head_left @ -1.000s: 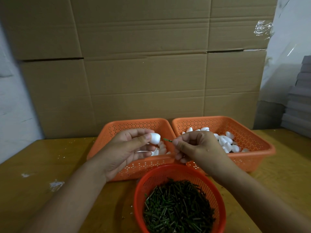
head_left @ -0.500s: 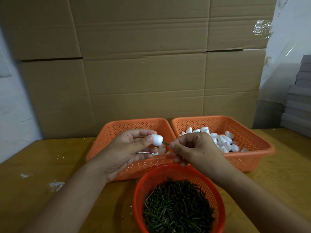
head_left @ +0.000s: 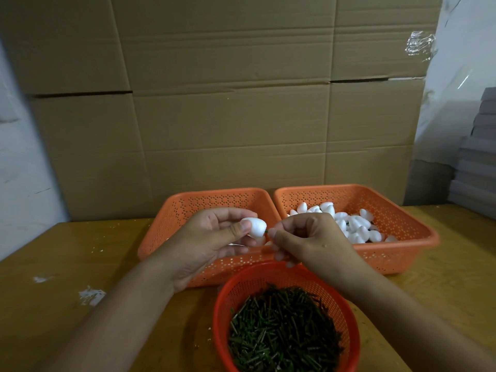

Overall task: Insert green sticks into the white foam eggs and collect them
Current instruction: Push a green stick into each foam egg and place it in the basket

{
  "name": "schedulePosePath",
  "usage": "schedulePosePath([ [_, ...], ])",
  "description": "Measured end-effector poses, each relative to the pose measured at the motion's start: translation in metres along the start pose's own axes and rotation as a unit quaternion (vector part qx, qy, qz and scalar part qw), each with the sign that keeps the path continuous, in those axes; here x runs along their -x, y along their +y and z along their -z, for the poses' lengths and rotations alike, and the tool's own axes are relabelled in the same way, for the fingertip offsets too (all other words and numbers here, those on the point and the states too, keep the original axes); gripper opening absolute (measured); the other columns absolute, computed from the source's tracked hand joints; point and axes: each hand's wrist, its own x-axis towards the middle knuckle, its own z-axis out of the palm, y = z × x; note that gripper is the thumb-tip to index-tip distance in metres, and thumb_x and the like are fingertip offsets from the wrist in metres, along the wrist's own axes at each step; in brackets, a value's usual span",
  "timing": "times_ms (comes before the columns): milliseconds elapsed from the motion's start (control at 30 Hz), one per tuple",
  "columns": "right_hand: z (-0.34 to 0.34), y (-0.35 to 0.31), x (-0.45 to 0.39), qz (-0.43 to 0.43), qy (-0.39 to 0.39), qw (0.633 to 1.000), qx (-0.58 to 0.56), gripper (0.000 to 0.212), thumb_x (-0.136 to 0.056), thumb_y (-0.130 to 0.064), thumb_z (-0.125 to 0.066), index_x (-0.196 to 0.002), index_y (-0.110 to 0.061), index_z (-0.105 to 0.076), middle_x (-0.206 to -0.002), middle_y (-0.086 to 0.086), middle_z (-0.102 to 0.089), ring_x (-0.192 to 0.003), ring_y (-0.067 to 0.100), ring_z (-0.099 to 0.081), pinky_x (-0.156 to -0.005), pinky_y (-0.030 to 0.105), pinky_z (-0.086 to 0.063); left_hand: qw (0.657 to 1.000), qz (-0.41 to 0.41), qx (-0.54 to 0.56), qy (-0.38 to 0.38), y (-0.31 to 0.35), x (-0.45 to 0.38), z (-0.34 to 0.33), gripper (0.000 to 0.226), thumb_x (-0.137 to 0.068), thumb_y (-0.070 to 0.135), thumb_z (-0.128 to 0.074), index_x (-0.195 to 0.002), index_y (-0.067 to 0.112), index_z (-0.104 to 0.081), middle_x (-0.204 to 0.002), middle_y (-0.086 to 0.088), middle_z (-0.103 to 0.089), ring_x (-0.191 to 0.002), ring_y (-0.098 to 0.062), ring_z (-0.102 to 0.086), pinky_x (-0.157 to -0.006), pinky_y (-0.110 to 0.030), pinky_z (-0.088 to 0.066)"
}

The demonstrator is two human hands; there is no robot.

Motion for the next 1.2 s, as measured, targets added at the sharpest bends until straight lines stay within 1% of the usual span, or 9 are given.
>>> schedulePosePath([
  [233,-0.001,0.0,0.001,0.004,0.001,1.0,0.003,0.021,-0.093,-0.012,-0.067,-0.075,-0.003,-0.073,-0.061,0.004,-0.07,-0.055,0.011,-0.064,-0.051,0.024,-0.053,1.0,-0.003,-0.007,0.003,0.0,0.001,-0.001,0.04,-0.082,0.027,-0.07,-0.117,0.009,-0.068,-0.107,-0.015,-0.075,-0.093,-0.02,-0.073,-0.079,-0.027,-0.059],
  [367,-0.001,-0.002,0.001,0.002,-0.003,1.0,-0.003,0.019,-0.093,-0.011,-0.067,-0.077,-0.002,-0.072,-0.06,0.003,-0.069,-0.054,0.009,-0.063,-0.05,0.023,-0.052,1.0,-0.003,-0.016,0.001,0.0,0.001,-0.001,0.039,-0.083,0.027,-0.069,-0.118,0.009,-0.068,-0.107,-0.014,-0.076,-0.094,-0.019,-0.073,-0.082,-0.029,-0.06],
  [467,-0.001,-0.003,0.001,-0.018,-0.018,0.999,-0.02,0.017,-0.094,-0.011,-0.066,-0.084,0.001,-0.071,-0.063,0.0,-0.069,-0.056,0.008,-0.063,-0.05,0.022,-0.051,1.0,-0.005,-0.027,-0.001,0.003,0.002,0.002,0.04,-0.082,0.029,-0.071,-0.117,0.01,-0.068,-0.107,-0.012,-0.076,-0.094,-0.019,-0.073,-0.081,-0.029,-0.06],
  [533,-0.001,-0.003,0.001,-0.039,-0.031,0.998,-0.031,0.018,-0.095,-0.012,-0.065,-0.088,0.003,-0.07,-0.068,0.002,-0.07,-0.06,0.01,-0.064,-0.052,0.023,-0.051,0.999,-0.008,-0.041,0.001,0.003,0.002,0.003,0.04,-0.081,0.031,-0.072,-0.116,0.011,-0.069,-0.108,-0.011,-0.076,-0.094,-0.019,-0.073,-0.08,-0.028,-0.06],
  [733,0.001,-0.001,0.003,-0.088,-0.066,0.992,-0.064,0.013,-0.095,-0.011,-0.064,-0.094,-0.001,-0.073,-0.076,0.005,-0.074,-0.067,0.01,-0.067,-0.055,0.02,-0.052,0.998,-0.015,-0.053,0.007,0.003,0.002,0.002,0.038,-0.083,0.032,-0.071,-0.118,0.018,-0.069,-0.105,-0.008,-0.077,-0.093,-0.018,-0.074,-0.083,-0.032,-0.06],
  [800,0.0,0.001,0.003,-0.094,-0.063,0.99,-0.079,0.012,-0.095,-0.011,-0.064,-0.095,-0.003,-0.073,-0.077,0.004,-0.074,-0.068,0.01,-0.068,-0.054,0.02,-0.051,0.998,-0.018,-0.046,0.031,0.001,0.001,-0.002,0.034,-0.086,0.029,-0.07,-0.118,0.018,-0.068,-0.103,-0.009,-0.077,-0.09,-0.017,-0.074,-0.082,-0.032,-0.061],
  [900,-0.002,0.004,0.002,-0.098,-0.038,0.99,-0.094,0.01,-0.094,-0.012,-0.064,-0.091,-0.008,-0.072,-0.08,0.004,-0.075,-0.068,0.01,-0.068,-0.053,0.02,-0.05,0.995,-0.022,-0.034,0.092,-0.003,-0.003,-0.008,0.025,-0.091,0.022,-0.069,-0.115,0.016,-0.069,-0.096,-0.01,-0.078,-0.081,-0.014,-0.073,-0.073,-0.026,-0.06],
  [1000,-0.004,0.006,0.001,-0.109,-0.02,0.989,-0.101,0.009,-0.094,-0.012,-0.064,-0.092,-0.007,-0.071,-0.08,0.004,-0.075,-0.067,0.009,-0.069,-0.052,0.019,-0.049,0.993,-0.022,-0.018,0.113,-0.006,-0.004,-0.013,0.031,-0.085,0.025,-0.074,-0.114,0.014,-0.069,-0.094,-0.01,-0.077,-0.077,-0.013,-0.072,-0.07,-0.025,-0.059],
  [1200,-0.011,0.007,0.004,-0.122,-0.013,0.987,-0.102,0.011,-0.093,-0.013,-0.066,-0.094,-0.003,-0.069,-0.077,0.004,-0.073,-0.064,0.009,-0.067,-0.051,0.018,-0.049,0.994,-0.031,-0.023,0.105,-0.011,-0.004,-0.019,0.047,-0.072,0.035,-0.08,-0.113,0.017,-0.068,-0.099,-0.005,-0.078,-0.079,-0.012,-0.073,-0.068,-0.022,-0.057],
])
